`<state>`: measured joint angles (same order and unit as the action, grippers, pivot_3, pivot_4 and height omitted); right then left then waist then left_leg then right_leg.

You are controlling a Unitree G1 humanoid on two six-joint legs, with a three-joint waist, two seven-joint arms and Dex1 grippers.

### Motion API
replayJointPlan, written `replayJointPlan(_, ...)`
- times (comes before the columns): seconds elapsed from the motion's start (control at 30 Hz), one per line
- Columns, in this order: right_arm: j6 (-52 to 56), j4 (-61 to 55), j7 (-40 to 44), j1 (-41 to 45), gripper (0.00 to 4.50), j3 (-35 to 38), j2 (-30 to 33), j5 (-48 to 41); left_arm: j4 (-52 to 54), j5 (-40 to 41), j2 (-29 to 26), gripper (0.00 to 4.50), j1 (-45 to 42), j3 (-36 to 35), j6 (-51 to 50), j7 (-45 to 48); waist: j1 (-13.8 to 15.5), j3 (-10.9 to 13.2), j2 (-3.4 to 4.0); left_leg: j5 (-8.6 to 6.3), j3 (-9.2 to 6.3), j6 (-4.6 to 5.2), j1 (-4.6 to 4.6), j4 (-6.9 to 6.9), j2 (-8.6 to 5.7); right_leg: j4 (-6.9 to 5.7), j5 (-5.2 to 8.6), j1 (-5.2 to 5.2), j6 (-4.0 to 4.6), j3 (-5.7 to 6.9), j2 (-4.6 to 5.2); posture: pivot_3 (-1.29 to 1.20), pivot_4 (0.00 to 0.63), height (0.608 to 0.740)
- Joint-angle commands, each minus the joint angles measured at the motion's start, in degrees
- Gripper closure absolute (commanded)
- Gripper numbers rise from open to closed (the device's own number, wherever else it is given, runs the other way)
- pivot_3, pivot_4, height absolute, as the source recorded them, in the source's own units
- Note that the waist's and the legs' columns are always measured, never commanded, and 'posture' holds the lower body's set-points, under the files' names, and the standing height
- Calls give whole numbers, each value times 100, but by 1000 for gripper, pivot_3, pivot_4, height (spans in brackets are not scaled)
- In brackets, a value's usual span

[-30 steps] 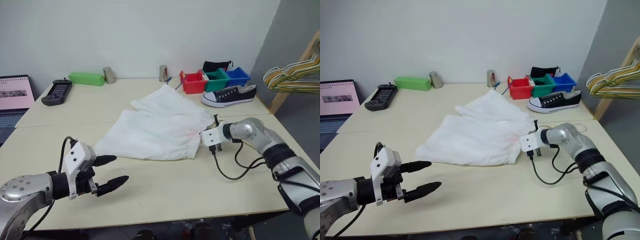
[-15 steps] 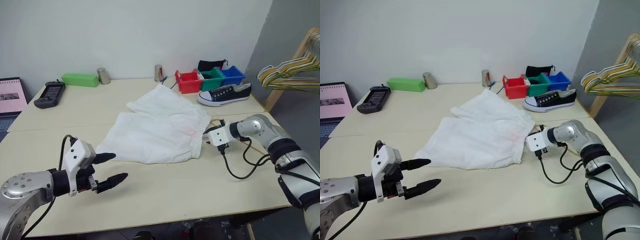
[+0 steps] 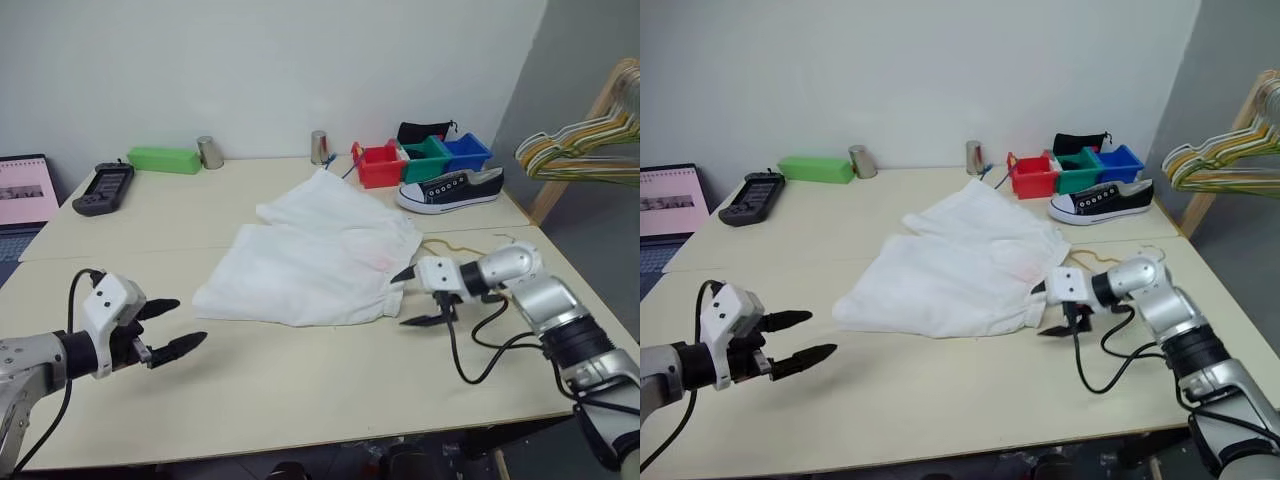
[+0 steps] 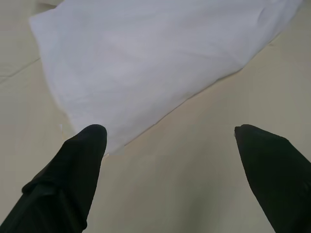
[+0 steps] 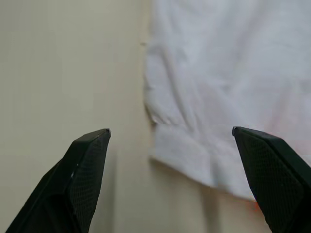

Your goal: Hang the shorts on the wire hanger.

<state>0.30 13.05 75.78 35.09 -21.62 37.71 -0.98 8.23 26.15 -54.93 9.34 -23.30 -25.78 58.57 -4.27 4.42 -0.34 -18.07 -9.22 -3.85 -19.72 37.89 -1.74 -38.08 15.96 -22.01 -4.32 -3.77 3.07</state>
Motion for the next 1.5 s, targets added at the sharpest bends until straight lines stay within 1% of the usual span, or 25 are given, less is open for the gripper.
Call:
replayJointPlan(0.03,302,-161,-449,61,222,18,-134,310,-848,-449,-111,0,-719,560,644,316,48,-2,3,0,1,0,1,2,-2,-1,-2,0,-2,-1,1,-45,25,740)
replayJointPlan(0.13,357,89,-791,232,222,5,-374,524,-1571,-767,-54,0,-1292,1012,1022,510,53,-2,3,4,3,1,6,3,4,-3,-24,0,11,5,-4,-52,24,740)
replayJointPlan(0.23,299,227,-834,302,222,-53,-486,640,-2343,-1063,50,0,-1873,1449,1416,695,15,-2,3,9,3,1,8,3,16,-4,-37,-3,17,4,-17,-67,24,740)
replayJointPlan(0.33,164,440,-776,309,222,-186,-471,805,-3185,-1390,242,0,-2472,1845,1801,807,-13,-3,3,11,0,2,8,3,19,-4,-39,-3,19,9,-22,-76,28,740)
replayJointPlan(0.57,281,818,-800,425,222,-257,-614,929,-5002,-1985,784,0,-3609,2383,2557,768,-154,-5,2,19,-2,-13,4,5,21,-8,-42,-14,22,5,-24,-95,35,740)
replayJointPlan(0.63,385,885,-816,461,575,-233,-700,894,-5420,-2087,943,0,-3838,2459,2655,774,-221,-6,1,19,-5,-12,4,3,21,-7,-42,-14,22,6,-24,-100,37,740)
replayJointPlan(0.67,490,880,-801,476,620,-202,-755,839,-5584,-2134,1001,0,-3921,2497,2680,807,-243,-6,0,20,-6,-12,4,4,21,-8,-42,-13,21,6,-24,-103,36,740)
replayJointPlan(0.7,580,868,-790,490,863,-173,-801,794,-5713,-2182,1038,0,-3977,2532,2721,847,-269,-6,0,19,-6,-13,4,5,20,-8,-42,-13,21,5,-23,-106,37,740)
replayJointPlan(0.77,733,840,-794,523,1269,-128,-874,743,-5865,-2250,1056,377,-4031,2592,2808,954,-343,-7,1,20,-7,-13,4,5,19,-9,-43,-14,21,4,-23,-110,36,740)
replayJointPlan(0.8,800,827,-800,532,1483,-111,-901,729,-5895,-2256,1048,483,-4040,2597,2836,1010,-372,-8,3,19,-8,-13,4,5,19,-10,-43,-13,21,4,-22,-113,36,740)
replayJointPlan(0.93,881,828,-835,538,2488,-110,-947,748,-5912,-2240,981,1397,-4052,2536,2865,1162,-390,-8,3,20,-12,-12,7,7,19,-23,-42,-14,20,5,-22,-111,35,740)
replayJointPlan(0.97,895,835,-854,536,2660,-109,-957,750,-5899,-2232,956,1557,-4039,2516,2865,1193,-389,-8,3,20,-11,-12,8,8,19,-30,-42,-15,20,4,-22,-110,35,740)
replayJointPlan(1.0,915,835,-869,534,2971,-105,-967,748,-5881,-2223,934,1820,-4020,2498,2864,1220,-388,-8,3,20,-11,-12,10,10,18,-43,-41,-17,19,3,-22,-109,34,740)
replayJointPlan(1.2,917,867,-931,562,4401,-82,-1010,768,-5146,-1981,782,3107,-3463,2336,2628,1444,-407,-7,4,20,-9,-11,33,8,21,-79,-39,-16,18,0,-24,-105,35,740)
replayJointPlan(1.23,856,885,-927,574,4500,-98,-997,793,-4932,-1926,748,3392,-3301,2295,2561,1462,-412,-7,4,20,-6,-11,38,7,21,-81,-39,-15,18,-4,-25,-102,35,740)
replayJointPlan(1.3,730,854,-840,575,4500,-122,-951,788,-4336,-1738,659,3734,-2893,2158,2286,1506,-417,-7,4,20,-5,-11,44,7,23,-83,-39,-13,18,-6,-26,-98,35,740)
replayJointPlan(1.33,719,804,-792,565,4500,-115,-928,762,-4001,-1641,606,4066,-2673,2091,2119,1521,-418,-7,4,20,-3,-11,47,6,26,-83,-39,-12,18,-10,-27,-97,35,740)
replayJointPlan(1.4,720,700,-712,534,4500,-96,-883,718,-3344,-1458,486,4380,-2243,1980,1774,1569,-423,-6,6,20,-1,-11,50,5,29,-83,-39,-10,18,-12,-31,-93,35,740)
replayJointPlan(1.43,698,651,-674,511,4500,-96,-847,710,-3018,-1382,423,4459,-2023,1932,1622,1586,-422,-5,6,20,0,-11,53,2,33,-84,-39,-11,18,-17,-33,-86,34,740)
replayJointPlan(1.5,508,421,-470,361,4500,-159,-645,716,-2158,-1127,259,4459,-1392,1727,1243,1616,-406,-4,5,20,1,-10,57,1,34,-83,-38,-6,19,-20,-36,-77,33,740)
